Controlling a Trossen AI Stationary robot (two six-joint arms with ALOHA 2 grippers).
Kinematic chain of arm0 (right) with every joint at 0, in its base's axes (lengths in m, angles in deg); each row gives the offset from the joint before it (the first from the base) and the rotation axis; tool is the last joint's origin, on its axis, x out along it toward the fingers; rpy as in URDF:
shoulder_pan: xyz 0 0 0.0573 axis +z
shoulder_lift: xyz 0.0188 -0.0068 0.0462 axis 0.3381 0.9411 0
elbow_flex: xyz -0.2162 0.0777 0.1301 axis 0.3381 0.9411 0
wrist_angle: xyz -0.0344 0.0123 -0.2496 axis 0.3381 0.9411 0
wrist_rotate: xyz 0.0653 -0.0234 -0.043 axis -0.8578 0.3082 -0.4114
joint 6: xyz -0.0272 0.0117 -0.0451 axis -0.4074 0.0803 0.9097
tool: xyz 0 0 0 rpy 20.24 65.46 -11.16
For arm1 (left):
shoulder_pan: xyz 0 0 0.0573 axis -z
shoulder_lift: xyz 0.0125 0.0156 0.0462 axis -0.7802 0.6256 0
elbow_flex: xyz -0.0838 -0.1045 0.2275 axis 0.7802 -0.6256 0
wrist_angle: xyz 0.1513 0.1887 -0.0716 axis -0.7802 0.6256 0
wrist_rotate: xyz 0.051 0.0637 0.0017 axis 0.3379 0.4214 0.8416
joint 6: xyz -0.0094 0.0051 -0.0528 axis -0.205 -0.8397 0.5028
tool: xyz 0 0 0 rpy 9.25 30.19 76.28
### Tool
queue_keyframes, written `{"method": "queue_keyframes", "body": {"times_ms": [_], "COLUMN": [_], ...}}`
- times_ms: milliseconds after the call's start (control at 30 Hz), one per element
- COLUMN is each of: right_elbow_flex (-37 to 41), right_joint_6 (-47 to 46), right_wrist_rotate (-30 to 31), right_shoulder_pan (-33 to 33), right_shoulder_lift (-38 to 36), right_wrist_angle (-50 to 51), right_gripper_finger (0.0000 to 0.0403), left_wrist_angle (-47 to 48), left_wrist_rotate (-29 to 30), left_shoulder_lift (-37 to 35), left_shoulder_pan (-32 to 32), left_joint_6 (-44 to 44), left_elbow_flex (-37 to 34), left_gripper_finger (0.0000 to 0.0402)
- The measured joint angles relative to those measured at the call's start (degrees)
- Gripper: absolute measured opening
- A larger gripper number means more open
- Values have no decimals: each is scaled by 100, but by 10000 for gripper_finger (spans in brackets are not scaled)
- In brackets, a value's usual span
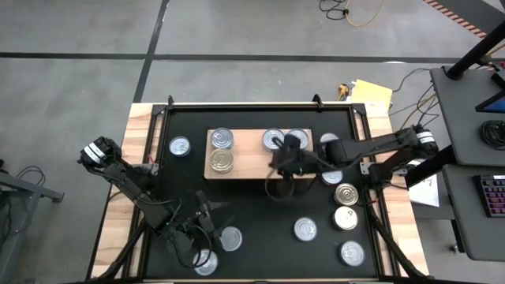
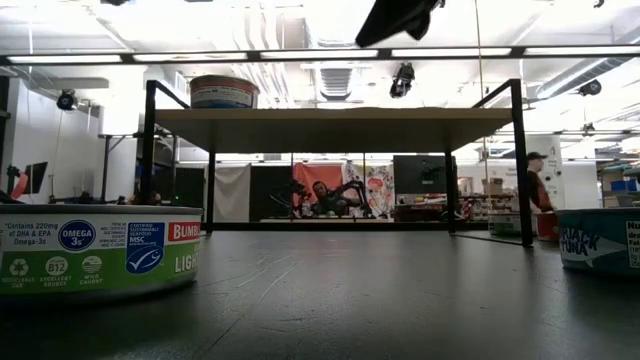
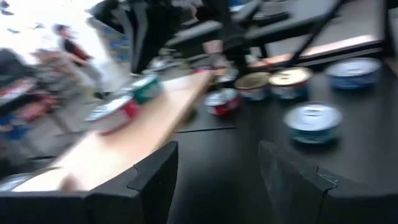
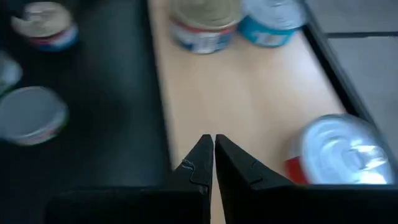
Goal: Stack canned seafood by type on shelf
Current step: Stack the light green tuna can on the light green tuna can
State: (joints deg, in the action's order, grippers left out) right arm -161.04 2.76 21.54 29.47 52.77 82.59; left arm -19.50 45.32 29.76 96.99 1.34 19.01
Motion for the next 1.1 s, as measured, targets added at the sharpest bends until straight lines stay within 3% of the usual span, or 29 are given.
{"method": "queue_keyframes", "body": {"times_ms": [433,767,1100], "right_elbow_flex": [30,529,1196], "right_joint_6": [-930,-2278,-4180], "right_wrist_rotate": [2,4,0], "right_shoulder_pan": [1876,2873,3339], "right_shoulder_lift": [19,21,21], "right_wrist_angle": [159,153,143], "right_gripper_finger": [9,9,9], "left_wrist_angle": [93,188,181], "left_wrist_rotate": [-2359,-2433,-2430], "left_shoulder_lift": [0,0,0], "left_shoulder_pan": [4,37,29], "left_joint_6": [284,295,658], "left_elbow_flex": [309,461,461], "left_gripper_finger": [207,207,207]}}
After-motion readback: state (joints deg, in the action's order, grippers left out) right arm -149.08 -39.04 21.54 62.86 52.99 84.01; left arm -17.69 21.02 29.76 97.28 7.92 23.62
